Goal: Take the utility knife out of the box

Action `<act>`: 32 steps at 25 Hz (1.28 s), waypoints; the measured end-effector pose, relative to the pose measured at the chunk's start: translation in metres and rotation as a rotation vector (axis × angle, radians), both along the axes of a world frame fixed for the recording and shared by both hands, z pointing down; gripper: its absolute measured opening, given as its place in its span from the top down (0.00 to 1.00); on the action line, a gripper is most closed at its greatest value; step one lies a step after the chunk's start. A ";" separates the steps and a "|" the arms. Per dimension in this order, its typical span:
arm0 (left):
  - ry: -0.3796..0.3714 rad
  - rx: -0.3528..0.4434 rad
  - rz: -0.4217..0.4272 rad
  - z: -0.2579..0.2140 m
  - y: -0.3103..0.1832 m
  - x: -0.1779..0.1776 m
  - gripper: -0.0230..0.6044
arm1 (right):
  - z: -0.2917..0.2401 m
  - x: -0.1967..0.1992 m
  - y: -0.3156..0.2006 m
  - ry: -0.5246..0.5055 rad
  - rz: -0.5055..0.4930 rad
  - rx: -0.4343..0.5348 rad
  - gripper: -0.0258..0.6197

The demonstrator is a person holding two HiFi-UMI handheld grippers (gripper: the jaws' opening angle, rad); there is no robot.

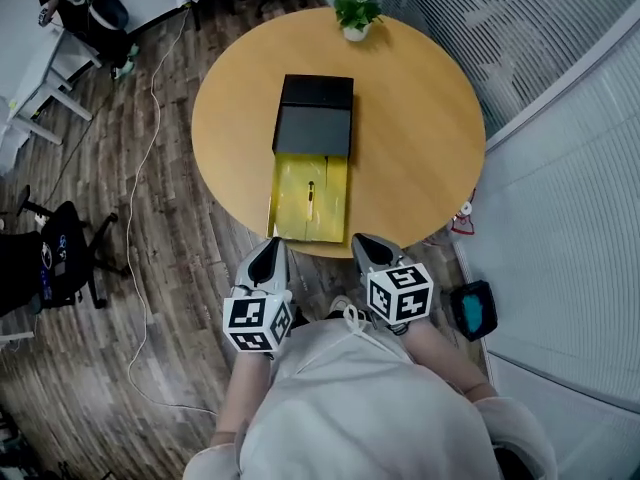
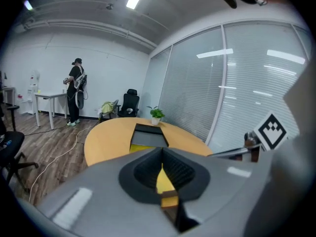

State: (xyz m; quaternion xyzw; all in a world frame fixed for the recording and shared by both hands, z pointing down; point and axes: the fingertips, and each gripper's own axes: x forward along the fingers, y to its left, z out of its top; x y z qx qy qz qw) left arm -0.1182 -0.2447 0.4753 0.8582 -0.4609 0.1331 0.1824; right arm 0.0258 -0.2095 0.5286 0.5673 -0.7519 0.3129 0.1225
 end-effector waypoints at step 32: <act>-0.017 -0.159 0.381 0.066 -0.207 -0.043 0.95 | 0.125 -0.065 -0.151 0.148 0.230 -0.443 0.84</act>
